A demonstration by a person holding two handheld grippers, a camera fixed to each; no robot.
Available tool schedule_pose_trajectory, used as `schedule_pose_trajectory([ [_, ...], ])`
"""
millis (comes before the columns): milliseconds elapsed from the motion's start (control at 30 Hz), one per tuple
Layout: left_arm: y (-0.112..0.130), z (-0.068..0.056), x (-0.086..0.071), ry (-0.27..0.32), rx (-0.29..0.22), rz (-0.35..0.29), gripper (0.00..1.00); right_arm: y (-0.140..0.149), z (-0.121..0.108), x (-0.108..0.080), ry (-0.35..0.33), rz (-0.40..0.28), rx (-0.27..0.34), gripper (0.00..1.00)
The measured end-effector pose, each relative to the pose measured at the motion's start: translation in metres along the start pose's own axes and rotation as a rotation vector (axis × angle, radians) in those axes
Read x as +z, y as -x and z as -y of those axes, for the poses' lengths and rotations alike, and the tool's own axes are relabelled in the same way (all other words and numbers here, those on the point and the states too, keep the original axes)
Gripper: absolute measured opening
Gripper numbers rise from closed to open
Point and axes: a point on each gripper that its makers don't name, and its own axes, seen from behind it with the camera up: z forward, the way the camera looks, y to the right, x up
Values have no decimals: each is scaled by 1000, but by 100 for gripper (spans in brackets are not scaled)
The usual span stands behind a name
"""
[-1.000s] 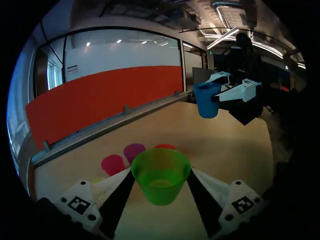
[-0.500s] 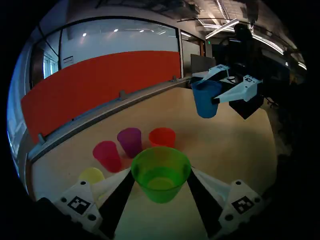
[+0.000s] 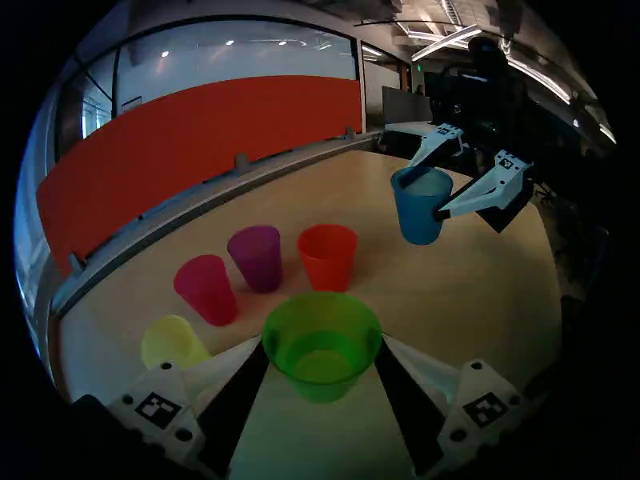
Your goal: Pour water
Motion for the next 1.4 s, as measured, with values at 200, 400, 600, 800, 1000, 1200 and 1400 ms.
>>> schedule_pose_trajectory([
  [200,9,0,8,10,1,26,86,16,2,8,-7,35,-8,92],
  [400,16,0,15,18,8,52,87,25,4,15,-14,54,-6,92],
  [600,20,1,22,23,6,57,86,31,4,20,-17,67,-10,92],
  [800,25,1,27,27,-4,61,86,34,5,22,-20,77,-12,92],
  [1000,29,1,28,34,-15,59,86,37,5,26,-18,84,-9,92],
  [1200,33,1,26,43,-32,58,87,43,7,29,-19,91,-5,92],
  [1400,35,1,25,44,-27,59,87,52,11,34,-23,104,-4,92],
])
